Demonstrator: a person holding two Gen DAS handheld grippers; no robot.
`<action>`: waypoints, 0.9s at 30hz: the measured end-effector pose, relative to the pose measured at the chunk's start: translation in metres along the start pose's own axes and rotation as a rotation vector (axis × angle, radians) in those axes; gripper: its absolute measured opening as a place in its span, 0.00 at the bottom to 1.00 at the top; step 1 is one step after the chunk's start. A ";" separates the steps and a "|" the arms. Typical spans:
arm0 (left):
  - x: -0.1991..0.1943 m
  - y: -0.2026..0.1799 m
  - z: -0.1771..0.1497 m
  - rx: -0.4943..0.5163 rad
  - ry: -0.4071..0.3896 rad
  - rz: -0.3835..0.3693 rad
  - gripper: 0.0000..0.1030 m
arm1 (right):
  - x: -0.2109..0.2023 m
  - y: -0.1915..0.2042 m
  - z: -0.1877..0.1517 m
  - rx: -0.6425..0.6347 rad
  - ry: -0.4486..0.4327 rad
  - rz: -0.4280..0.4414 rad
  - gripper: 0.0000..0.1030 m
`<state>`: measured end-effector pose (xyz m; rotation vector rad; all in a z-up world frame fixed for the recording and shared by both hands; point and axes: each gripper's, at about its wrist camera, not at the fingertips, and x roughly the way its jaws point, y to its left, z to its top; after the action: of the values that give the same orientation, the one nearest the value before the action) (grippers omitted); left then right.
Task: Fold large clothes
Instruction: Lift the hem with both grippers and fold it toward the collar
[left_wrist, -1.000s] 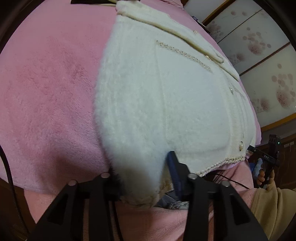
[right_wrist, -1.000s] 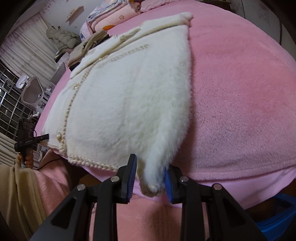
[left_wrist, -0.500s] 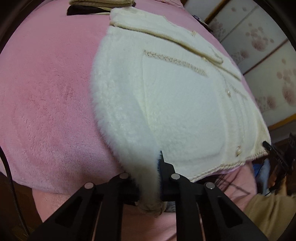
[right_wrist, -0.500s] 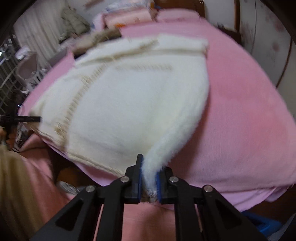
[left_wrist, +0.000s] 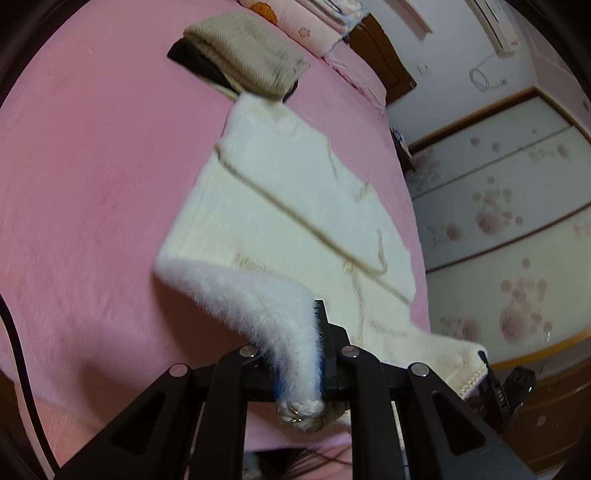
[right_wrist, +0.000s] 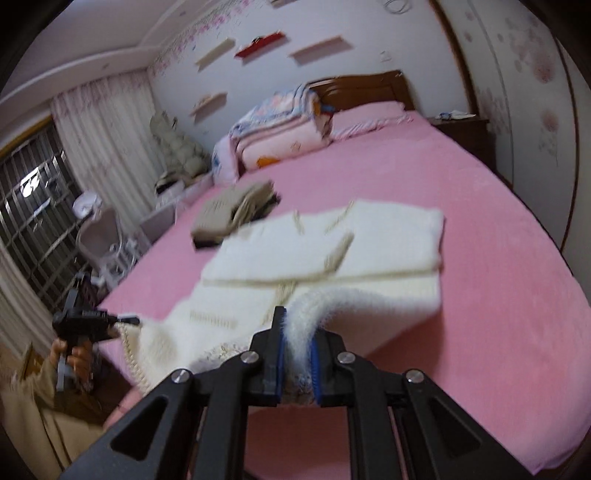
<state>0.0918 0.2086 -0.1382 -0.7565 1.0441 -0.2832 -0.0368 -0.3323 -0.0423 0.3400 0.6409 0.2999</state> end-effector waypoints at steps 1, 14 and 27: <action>0.005 -0.005 0.008 -0.015 -0.011 -0.002 0.10 | 0.007 -0.003 0.013 0.019 -0.020 -0.014 0.10; 0.126 -0.055 0.202 -0.009 -0.177 0.093 0.11 | 0.169 -0.103 0.167 0.202 -0.068 -0.228 0.10; 0.197 -0.010 0.236 -0.046 -0.067 0.158 0.54 | 0.287 -0.167 0.158 0.337 0.166 -0.224 0.22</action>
<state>0.3932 0.1945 -0.1974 -0.7154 1.0431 -0.0978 0.3089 -0.4099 -0.1425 0.5649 0.8881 0.0028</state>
